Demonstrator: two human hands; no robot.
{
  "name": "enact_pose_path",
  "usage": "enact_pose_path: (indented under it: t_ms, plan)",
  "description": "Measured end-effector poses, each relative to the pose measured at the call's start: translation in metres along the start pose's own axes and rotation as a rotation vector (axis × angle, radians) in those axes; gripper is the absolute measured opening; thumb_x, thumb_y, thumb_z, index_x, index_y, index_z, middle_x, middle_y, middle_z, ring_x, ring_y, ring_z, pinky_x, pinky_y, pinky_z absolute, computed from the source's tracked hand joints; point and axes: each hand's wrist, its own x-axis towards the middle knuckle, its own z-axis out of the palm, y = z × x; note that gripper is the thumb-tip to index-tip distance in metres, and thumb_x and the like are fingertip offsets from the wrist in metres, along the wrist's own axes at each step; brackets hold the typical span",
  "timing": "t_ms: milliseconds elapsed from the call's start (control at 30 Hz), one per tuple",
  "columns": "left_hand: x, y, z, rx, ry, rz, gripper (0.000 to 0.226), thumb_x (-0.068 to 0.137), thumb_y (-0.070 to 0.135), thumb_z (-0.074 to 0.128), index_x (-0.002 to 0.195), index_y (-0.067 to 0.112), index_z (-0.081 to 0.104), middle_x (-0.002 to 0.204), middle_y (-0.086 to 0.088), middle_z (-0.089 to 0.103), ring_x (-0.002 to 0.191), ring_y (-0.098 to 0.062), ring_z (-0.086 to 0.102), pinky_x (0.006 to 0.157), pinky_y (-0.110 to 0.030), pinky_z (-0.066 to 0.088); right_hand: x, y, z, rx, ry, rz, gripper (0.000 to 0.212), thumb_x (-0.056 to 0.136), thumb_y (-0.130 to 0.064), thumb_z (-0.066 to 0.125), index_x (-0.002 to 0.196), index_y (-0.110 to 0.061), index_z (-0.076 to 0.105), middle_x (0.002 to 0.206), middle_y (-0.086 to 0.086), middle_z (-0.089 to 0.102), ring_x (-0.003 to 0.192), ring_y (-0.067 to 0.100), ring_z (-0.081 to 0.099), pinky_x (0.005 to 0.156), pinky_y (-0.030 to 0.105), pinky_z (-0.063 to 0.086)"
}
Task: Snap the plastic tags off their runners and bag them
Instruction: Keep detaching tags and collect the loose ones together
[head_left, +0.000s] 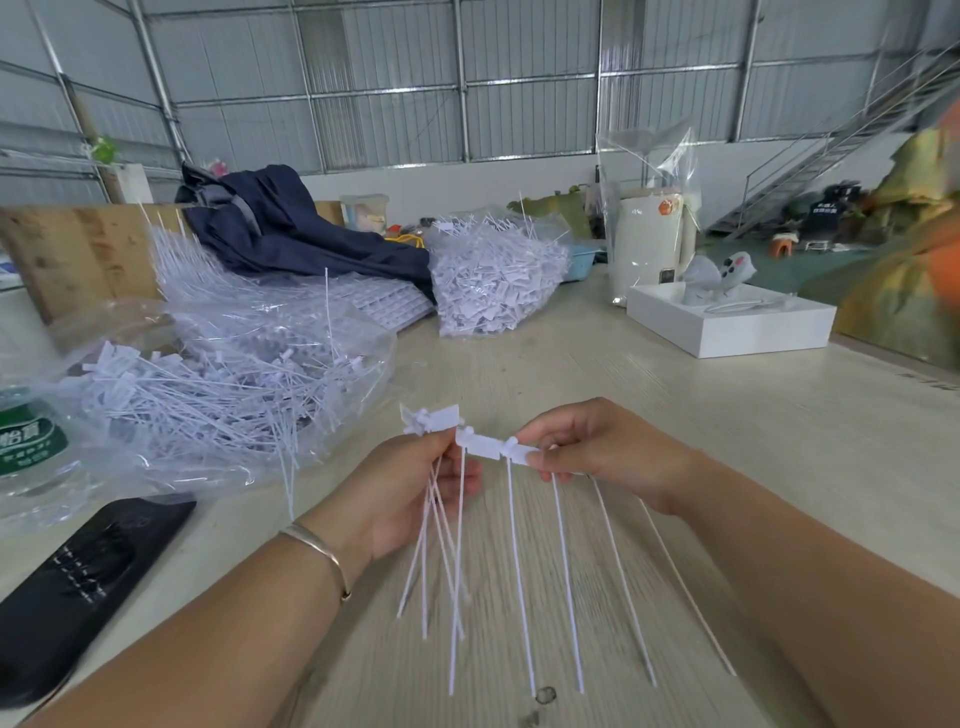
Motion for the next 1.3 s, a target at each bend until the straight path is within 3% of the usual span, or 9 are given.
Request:
enact_pose_path:
  t_ms: [100, 267, 533, 700, 833, 967, 1067, 1200, 1300]
  plan:
    - [-0.001, 0.001, 0.0, -0.043, 0.002, -0.028, 0.021, 0.1, 0.02, 0.052, 0.084, 0.01, 0.062, 0.059, -0.003, 0.061, 0.044, -0.011, 0.056, 0.038, -0.018, 0.042, 0.001, 0.0, 0.001, -0.039, -0.023, -0.011, 0.018, 0.088, -0.002, 0.066, 0.104, -0.007, 0.073, 0.073, 0.009, 0.063, 0.07, 0.017, 0.054, 0.064, 0.019, 0.044]
    - [0.001, 0.002, -0.003, 0.01, -0.053, -0.049, 0.028, 0.1, 0.025, 0.053, 0.074, 0.015, 0.053, 0.053, 0.004, 0.038, 0.038, -0.004, 0.024, 0.031, -0.015, 0.017, 0.003, 0.002, 0.004, -0.119, -0.051, -0.003, 0.015, 0.089, -0.006, 0.065, 0.102, -0.008, 0.074, 0.07, 0.006, 0.062, 0.071, 0.019, 0.051, 0.067, 0.025, 0.042]
    - [0.001, 0.005, -0.004, 0.131, -0.037, 0.031, 0.052, 0.058, 0.065, 0.074, 0.076, 0.018, 0.062, 0.055, 0.008, 0.034, 0.04, -0.005, 0.023, 0.031, -0.015, 0.018, 0.005, 0.007, 0.004, -0.131, -0.029, -0.02, 0.013, 0.088, -0.01, 0.067, 0.096, -0.016, 0.075, 0.065, 0.0, 0.063, 0.063, 0.01, 0.052, 0.064, 0.021, 0.041]
    - [0.0, 0.002, -0.003, 0.195, -0.087, 0.026, 0.043, 0.053, 0.041, 0.086, 0.079, 0.02, 0.059, 0.058, 0.006, 0.028, 0.041, -0.005, 0.019, 0.032, -0.016, 0.015, 0.006, 0.009, 0.005, 0.024, 0.009, -0.041, 0.013, 0.087, -0.005, 0.067, 0.093, -0.013, 0.074, 0.066, 0.003, 0.066, 0.066, 0.015, 0.054, 0.062, 0.019, 0.044]
    - [0.001, 0.002, -0.003, 0.194, -0.077, 0.04, 0.023, 0.077, 0.029, 0.079, 0.081, 0.02, 0.058, 0.058, 0.007, 0.026, 0.042, -0.006, 0.018, 0.033, -0.016, 0.016, 0.008, 0.01, 0.005, 0.122, 0.042, -0.04, 0.01, 0.088, -0.004, 0.066, 0.093, -0.008, 0.074, 0.067, 0.005, 0.066, 0.063, 0.013, 0.054, 0.061, 0.018, 0.045]
    - [0.003, 0.001, -0.004, 0.178, -0.064, 0.021, 0.03, 0.082, 0.023, 0.075, 0.069, 0.023, 0.049, 0.054, 0.008, 0.026, 0.042, -0.006, 0.018, 0.032, -0.016, 0.015, 0.009, 0.009, 0.01, -0.362, 0.074, -0.087, 0.018, 0.094, -0.021, 0.06, 0.085, -0.009, 0.071, 0.068, 0.0, 0.063, 0.064, 0.007, 0.055, 0.068, 0.025, 0.043]
    - [0.004, -0.001, -0.006, 0.177, -0.058, 0.013, 0.034, 0.083, 0.019, 0.073, 0.065, 0.024, 0.045, 0.053, 0.009, 0.025, 0.041, -0.006, 0.018, 0.032, -0.016, 0.015, 0.007, 0.005, 0.015, -0.647, 0.048, -0.152, 0.029, 0.099, -0.026, 0.051, 0.08, -0.008, 0.062, 0.06, -0.007, 0.05, 0.057, 0.006, 0.045, 0.06, 0.022, 0.034]
    - [0.005, 0.0, -0.008, 0.149, -0.022, -0.011, 0.03, 0.084, 0.014, 0.069, 0.066, 0.022, 0.046, 0.05, 0.009, 0.028, 0.04, -0.005, 0.018, 0.032, -0.016, 0.014, 0.008, 0.005, 0.015, -0.584, 0.09, -0.145, 0.024, 0.097, -0.026, 0.055, 0.076, -0.017, 0.059, 0.057, -0.009, 0.043, 0.053, 0.001, 0.043, 0.055, 0.015, 0.032]
    - [0.005, 0.002, -0.008, 0.138, -0.013, -0.012, 0.028, 0.085, 0.013, 0.068, 0.068, 0.021, 0.047, 0.05, 0.009, 0.026, 0.038, -0.005, 0.018, 0.033, -0.015, 0.013, 0.009, 0.007, 0.012, -0.394, 0.161, -0.109, 0.029, 0.093, -0.024, 0.062, 0.079, 0.0, 0.063, 0.059, -0.003, 0.043, 0.052, 0.005, 0.037, 0.054, 0.019, 0.028]
